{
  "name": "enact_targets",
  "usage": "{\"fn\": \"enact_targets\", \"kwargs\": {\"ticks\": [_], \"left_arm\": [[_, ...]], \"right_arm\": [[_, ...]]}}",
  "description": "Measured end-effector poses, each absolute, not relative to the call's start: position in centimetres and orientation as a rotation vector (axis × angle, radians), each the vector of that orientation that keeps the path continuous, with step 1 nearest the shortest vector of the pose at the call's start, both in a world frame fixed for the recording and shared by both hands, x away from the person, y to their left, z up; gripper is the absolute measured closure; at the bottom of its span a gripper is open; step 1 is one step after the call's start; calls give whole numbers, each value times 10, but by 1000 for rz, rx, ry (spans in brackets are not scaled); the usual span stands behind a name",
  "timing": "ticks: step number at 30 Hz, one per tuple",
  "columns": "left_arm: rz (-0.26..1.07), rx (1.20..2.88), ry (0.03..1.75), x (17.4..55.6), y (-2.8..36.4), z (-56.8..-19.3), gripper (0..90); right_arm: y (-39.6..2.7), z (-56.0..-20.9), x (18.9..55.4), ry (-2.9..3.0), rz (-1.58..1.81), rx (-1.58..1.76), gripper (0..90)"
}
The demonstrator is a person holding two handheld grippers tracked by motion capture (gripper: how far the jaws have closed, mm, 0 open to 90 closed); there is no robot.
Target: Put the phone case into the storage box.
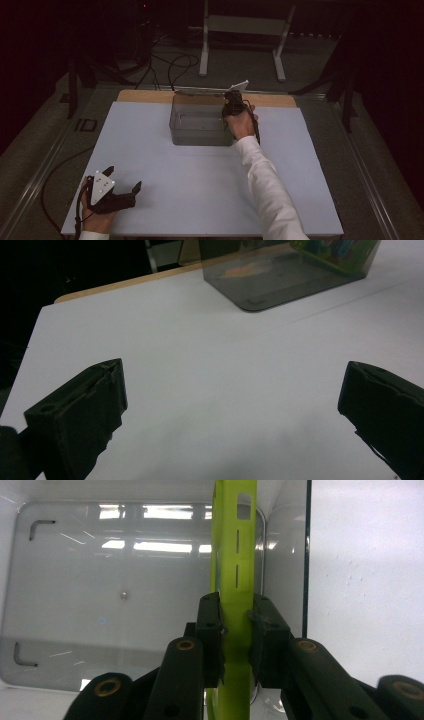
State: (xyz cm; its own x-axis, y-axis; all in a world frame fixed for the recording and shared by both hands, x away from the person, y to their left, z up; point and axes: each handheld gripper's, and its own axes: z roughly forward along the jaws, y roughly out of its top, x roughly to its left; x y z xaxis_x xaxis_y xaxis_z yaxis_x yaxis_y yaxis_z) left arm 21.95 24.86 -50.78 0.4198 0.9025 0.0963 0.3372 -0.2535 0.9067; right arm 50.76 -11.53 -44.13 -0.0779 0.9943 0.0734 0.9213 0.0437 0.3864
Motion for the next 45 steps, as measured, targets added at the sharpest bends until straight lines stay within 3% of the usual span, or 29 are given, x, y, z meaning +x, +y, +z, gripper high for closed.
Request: {"fn": "enact_targets", "kwargs": {"ticks": [45], "left_arm": [[804, 1802, 1069, 219, 248, -508, 1]], "right_arm": [[-121, -442, 508, 2104, 587, 2060, 774]]}}
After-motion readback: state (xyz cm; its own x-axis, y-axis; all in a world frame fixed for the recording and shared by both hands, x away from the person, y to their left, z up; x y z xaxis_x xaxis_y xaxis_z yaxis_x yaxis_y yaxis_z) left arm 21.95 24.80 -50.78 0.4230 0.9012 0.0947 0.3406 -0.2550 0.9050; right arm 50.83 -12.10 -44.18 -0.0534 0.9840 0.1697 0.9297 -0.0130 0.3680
